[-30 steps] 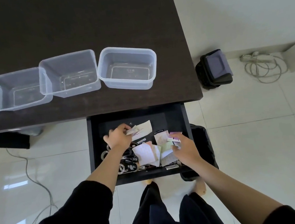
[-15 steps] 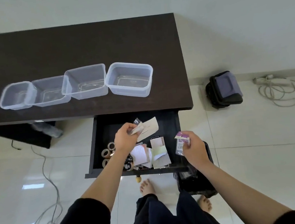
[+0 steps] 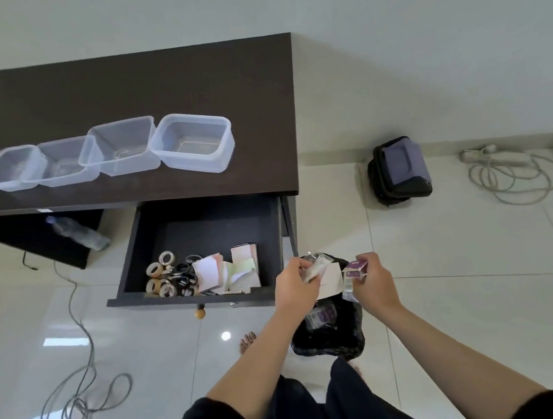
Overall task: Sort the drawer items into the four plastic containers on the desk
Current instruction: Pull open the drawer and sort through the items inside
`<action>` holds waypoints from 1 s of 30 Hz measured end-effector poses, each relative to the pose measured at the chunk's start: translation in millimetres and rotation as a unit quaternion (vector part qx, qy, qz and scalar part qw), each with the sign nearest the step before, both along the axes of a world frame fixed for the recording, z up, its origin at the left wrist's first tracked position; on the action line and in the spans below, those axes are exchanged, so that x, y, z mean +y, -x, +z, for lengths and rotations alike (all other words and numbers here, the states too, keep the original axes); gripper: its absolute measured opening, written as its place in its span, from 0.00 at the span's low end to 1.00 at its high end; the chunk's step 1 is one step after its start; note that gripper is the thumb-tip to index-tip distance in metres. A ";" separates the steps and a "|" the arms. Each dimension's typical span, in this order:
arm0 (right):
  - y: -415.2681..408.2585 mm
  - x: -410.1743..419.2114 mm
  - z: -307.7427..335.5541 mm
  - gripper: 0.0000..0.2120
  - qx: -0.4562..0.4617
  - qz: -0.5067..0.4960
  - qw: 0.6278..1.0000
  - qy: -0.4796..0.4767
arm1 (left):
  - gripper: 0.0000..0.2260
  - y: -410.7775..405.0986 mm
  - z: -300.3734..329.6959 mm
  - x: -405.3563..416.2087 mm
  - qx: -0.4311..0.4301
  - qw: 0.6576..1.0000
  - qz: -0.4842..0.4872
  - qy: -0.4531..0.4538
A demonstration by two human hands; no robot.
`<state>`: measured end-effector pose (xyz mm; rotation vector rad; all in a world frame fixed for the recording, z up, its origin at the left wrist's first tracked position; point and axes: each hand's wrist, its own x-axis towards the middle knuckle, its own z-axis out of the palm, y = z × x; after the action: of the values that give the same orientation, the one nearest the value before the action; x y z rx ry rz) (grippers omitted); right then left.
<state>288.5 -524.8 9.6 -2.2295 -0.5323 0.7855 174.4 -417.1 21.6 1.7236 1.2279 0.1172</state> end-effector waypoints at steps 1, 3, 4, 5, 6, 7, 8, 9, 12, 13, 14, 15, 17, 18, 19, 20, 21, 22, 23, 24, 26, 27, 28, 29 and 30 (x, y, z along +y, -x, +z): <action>-1.9 -6.6 -2.0 0.18 0.006 0.003 1.000 0.007 | 0.07 -2.2 -3.1 -8.8 0.009 1.000 -0.008 0.002; -3.5 -17.7 -6.6 0.19 0.015 0.007 1.000 0.018 | 0.07 -4.0 -9.4 -25.0 0.024 0.999 -0.030 0.008; -2.8 -22.4 -10.5 0.19 0.019 0.009 0.999 0.026 | 0.07 -3.5 -14.7 -31.7 0.030 0.999 -0.036 0.014; -1.5 -26.7 -15.1 0.19 0.026 0.013 0.999 0.033 | 0.08 -2.4 -20.9 -37.3 0.039 0.998 -0.036 0.022; 0.3 -30.2 -20.1 0.19 0.030 0.019 0.999 0.041 | 0.09 -0.5 -26.9 -41.5 0.050 0.998 -0.032 0.031; 2.3 -33.4 -26.9 0.19 0.031 0.027 0.998 0.051 | 0.10 1.5 -33.4 -44.7 0.060 0.997 -0.026 0.042; 4.3 -36.3 -33.6 0.20 0.036 0.035 0.997 0.063 | 0.10 3.2 -40.5 -47.7 0.068 0.996 -0.017 0.057; 6.5 -38.5 -39.7 0.21 0.043 0.043 0.995 0.073 | 0.10 5.0 -47.9 -50.4 0.071 0.995 -0.006 0.074; 14.1 -40.4 -56.3 0.23 0.075 0.055 0.990 0.106 | 0.11 11.4 -71.8 -55.6 0.089 0.990 0.013 0.109; 16.1 -39.2 -62.4 0.23 0.085 0.057 0.988 0.117 | 0.12 13.1 -81.1 -55.6 0.098 0.988 0.016 0.116; 17.6 -37.3 -68.4 0.22 0.093 0.061 0.986 0.125 | 0.14 14.2 -91.1 -54.9 0.108 0.986 0.018 0.123; 18.1 -35.0 -75.9 0.22 0.102 0.066 0.984 0.130 | 0.15 14.2 -101.3 -53.6 0.121 0.984 0.019 0.130; 18.2 -30.9 -93.9 0.23 0.115 0.079 0.980 0.144 | 0.17 13.7 -122.7 -51.6 0.150 0.978 0.025 0.145; 17.7 -28.8 -104.8 0.23 0.122 0.088 0.977 0.151 | 0.18 13.6 -134.0 -50.7 0.166 0.974 0.030 0.150; 17.1 -27.3 -116.1 0.23 0.129 0.095 0.975 0.155 | 0.18 14.0 -146.1 -50.4 0.182 0.971 0.033 0.154; 16.2 -24.9 -127.3 0.23 0.135 0.100 0.973 0.158 | 0.18 13.6 -158.3 -49.8 0.193 0.968 0.036 0.156; 15.0 -22.7 -139.3 0.23 0.140 0.101 0.972 0.161 | 0.18 13.2 -170.7 -48.6 0.199 0.966 0.040 0.157; 13.6 -20.6 -151.2 0.23 0.145 0.102 0.971 0.163 | 0.19 12.5 -183.2 -46.8 0.205 0.965 0.045 0.157; 11.9 -18.0 -163.3 0.23 0.148 0.102 0.970 0.164 | 0.19 11.3 -194.8 -44.0 0.206 0.965 0.050 0.156; 10.1 -15.5 -174.6 0.23 0.149 0.102 0.970 0.165 | 0.19 9.6 -205.2 -40.5 0.204 0.965 0.052 0.157; 5.6 -10.5 -195.9 0.23 0.147 0.108 0.969 0.169 | 0.19 5.5 -225.1 -32.6 0.195 0.967 0.049 0.156; 3.2 -7.8 -205.8 0.23 0.145 0.112 0.969 0.168 | 0.19 3.4 -234.7 -28.5 0.190 0.968 0.046 0.155; 0.9 -5.3 -215.4 0.24 0.143 0.114 0.969 0.169 | 0.19 1.2 -244.3 -24.8 0.186 0.969 0.044 0.156; -1.6 -3.1 -225.3 0.26 0.144 0.112 0.969 0.170 | 0.20 -1.3 -253.1 -21.1 0.183 0.969 0.040 0.160; -4.1 -0.2 -233.3 0.28 0.146 0.106 0.968 0.172 | 0.22 -4.4 -260.7 -17.3 0.182 0.968 0.034 0.169</action>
<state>292.5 -525.0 -223.7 -2.3293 -0.5243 1.3830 178.8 -434.4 -239.1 1.4409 1.4757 -0.3657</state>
